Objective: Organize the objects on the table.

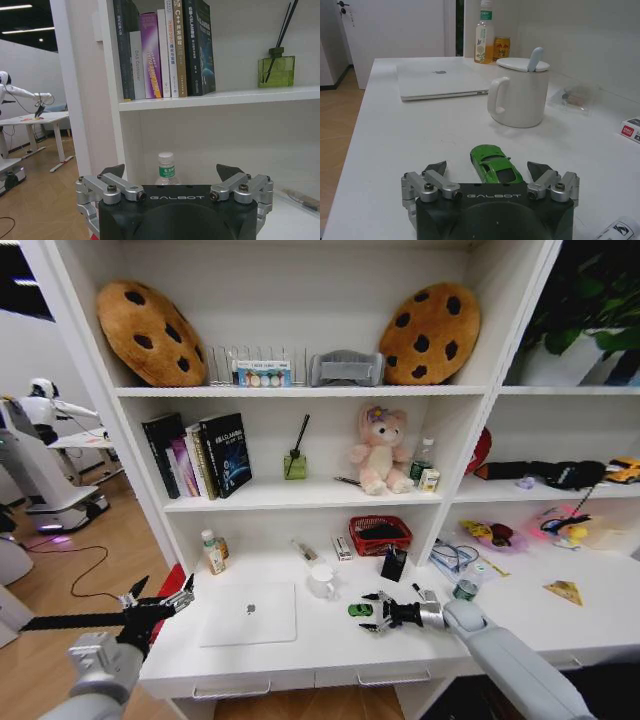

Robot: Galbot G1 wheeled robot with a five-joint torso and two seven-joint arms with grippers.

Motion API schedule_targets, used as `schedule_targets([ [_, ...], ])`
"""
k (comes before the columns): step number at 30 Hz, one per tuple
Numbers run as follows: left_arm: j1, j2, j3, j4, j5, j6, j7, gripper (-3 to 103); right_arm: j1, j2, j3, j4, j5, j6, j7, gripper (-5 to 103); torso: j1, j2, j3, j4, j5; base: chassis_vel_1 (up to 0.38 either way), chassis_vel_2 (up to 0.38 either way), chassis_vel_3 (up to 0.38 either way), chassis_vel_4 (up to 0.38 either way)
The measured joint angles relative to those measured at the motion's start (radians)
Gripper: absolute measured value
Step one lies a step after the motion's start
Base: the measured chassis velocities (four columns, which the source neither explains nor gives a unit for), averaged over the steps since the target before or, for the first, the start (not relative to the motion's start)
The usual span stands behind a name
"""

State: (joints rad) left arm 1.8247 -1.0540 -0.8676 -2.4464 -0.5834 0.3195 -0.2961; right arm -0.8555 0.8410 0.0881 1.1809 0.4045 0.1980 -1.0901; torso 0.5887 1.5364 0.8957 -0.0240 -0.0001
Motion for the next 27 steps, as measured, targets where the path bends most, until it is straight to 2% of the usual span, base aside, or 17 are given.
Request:
schedule_targets([
  [3, 0.0, 0.0, 0.0, 0.0, 0.0, 0.0, 0.0, 100, -0.002, 0.004, 0.0, -0.005, -0.007, 0.007, -0.001, 84, 0.0, 0.0, 0.0, 0.0, 0.0, 0.0, 0.0, 0.0, 0.0],
  [5, 0.0, 0.0, 0.0, 0.0, 0.0, 0.0, 0.0, 100, -0.005, 0.006, 0.002, -0.009, -0.011, 0.018, -0.004, 73, 0.0, 0.0, 0.0, 0.0, -0.0003, 0.0, 0.0, 0.0, 0.0],
  [6, 0.0, 0.0, 0.0, 0.0, 0.0, 0.0, 0.0, 100, -0.005, 0.006, 0.002, -0.009, -0.011, 0.018, -0.004, 73, 0.0, 0.0, 0.0, 0.0, -0.0003, 0.0, 0.0, 0.0, 0.0],
  [8, 0.0, 0.0, 0.0, 0.0, 0.0, 0.0, 0.0, 100, -0.008, 0.01, 0.005, -0.013, -0.012, 0.026, -0.005, 62, 0.0, 0.0, 0.0, 0.0, -0.0003, 0.0, 0.0, 0.0, 0.0],
  [9, 0.0, 0.0, 0.0, 0.0, 0.0, 0.0, 0.0, 100, -0.008, 0.01, 0.005, -0.013, -0.012, 0.026, -0.005, 62, 0.0, 0.0, 0.0, 0.0, -0.0003, 0.0, 0.0, 0.0, 0.0],
  [11, 0.0, 0.0, 0.0, 0.0, 0.0, 0.0, 0.0, 100, -0.013, 0.012, 0.008, -0.014, -0.012, 0.03, -0.006, 51, 0.0, 0.0, 0.0, 0.0, -0.0002, 0.0, 0.0, 0.0, 0.0],
  [12, 0.0, 0.0, 0.0, 0.0, 0.0, 0.0, 0.0, 100, -0.013, 0.012, 0.008, -0.014, -0.012, 0.03, -0.006, 51, 0.0, 0.0, 0.0, 0.0, -0.0002, 0.0, 0.0, 0.0, 0.0],
  [15, 0.0, 0.0, 0.0, 0.0, 0.0, 0.0, 0.0, 100, -0.014, 0.012, 0.009, -0.015, -0.012, 0.033, -0.008, 37, 0.0, 0.0, 0.0, 0.0001, 0.0, 0.0, 0.0, 0.0, 0.0],
  [27, 0.0, 0.0, 0.0, 0.0, 0.0, 0.0, 0.0, 100, -0.06, -0.013, 0.061, 0.041, -0.001, 0.037, 0.005, 36, 0.0, 0.0, 0.0, -0.0004, 0.0009, 0.0, 0.0, 0.0, 0.0],
])
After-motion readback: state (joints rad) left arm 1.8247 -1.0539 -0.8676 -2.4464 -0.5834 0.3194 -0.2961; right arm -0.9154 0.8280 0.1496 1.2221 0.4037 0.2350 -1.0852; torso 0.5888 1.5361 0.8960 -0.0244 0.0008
